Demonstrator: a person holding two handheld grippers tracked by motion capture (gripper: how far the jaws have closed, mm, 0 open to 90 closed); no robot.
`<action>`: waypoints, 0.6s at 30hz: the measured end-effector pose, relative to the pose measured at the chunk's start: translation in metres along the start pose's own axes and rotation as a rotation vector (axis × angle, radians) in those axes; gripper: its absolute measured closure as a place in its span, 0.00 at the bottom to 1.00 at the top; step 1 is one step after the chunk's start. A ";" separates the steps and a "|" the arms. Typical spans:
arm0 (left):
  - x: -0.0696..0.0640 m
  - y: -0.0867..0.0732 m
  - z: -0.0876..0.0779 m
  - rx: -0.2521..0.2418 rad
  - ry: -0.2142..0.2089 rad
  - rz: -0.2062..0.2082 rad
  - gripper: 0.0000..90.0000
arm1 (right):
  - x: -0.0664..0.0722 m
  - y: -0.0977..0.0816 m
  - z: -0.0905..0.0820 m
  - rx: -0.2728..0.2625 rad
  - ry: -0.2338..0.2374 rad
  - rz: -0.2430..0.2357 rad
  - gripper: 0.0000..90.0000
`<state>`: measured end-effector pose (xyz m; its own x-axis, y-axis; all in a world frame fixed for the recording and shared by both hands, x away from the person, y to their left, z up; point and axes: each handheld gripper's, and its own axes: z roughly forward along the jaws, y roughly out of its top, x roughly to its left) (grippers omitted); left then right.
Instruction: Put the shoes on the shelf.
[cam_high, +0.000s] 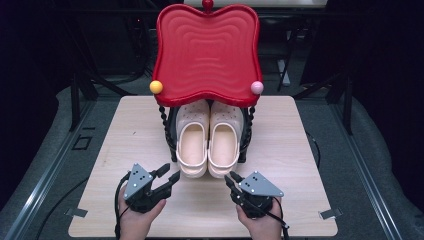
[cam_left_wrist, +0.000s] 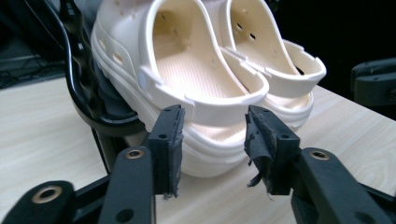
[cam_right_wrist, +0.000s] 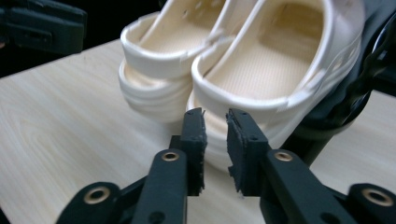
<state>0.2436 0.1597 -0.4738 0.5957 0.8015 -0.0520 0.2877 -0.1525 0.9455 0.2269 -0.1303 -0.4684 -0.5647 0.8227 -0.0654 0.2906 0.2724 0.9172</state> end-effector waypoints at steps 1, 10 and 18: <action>0.000 -0.002 0.001 0.012 0.000 0.003 0.68 | 0.000 -0.003 0.001 0.003 0.004 0.001 0.88; -0.006 -0.019 0.008 0.060 -0.015 0.014 0.79 | -0.002 -0.021 0.011 0.052 0.015 0.031 0.91; -0.003 -0.032 0.016 0.097 -0.034 0.001 0.88 | -0.001 -0.031 0.022 0.089 0.026 0.026 0.95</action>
<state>0.2450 0.1531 -0.5089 0.6205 0.7817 -0.0631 0.3572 -0.2101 0.9101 0.2354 -0.1291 -0.5053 -0.5753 0.8174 -0.0307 0.3723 0.2951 0.8799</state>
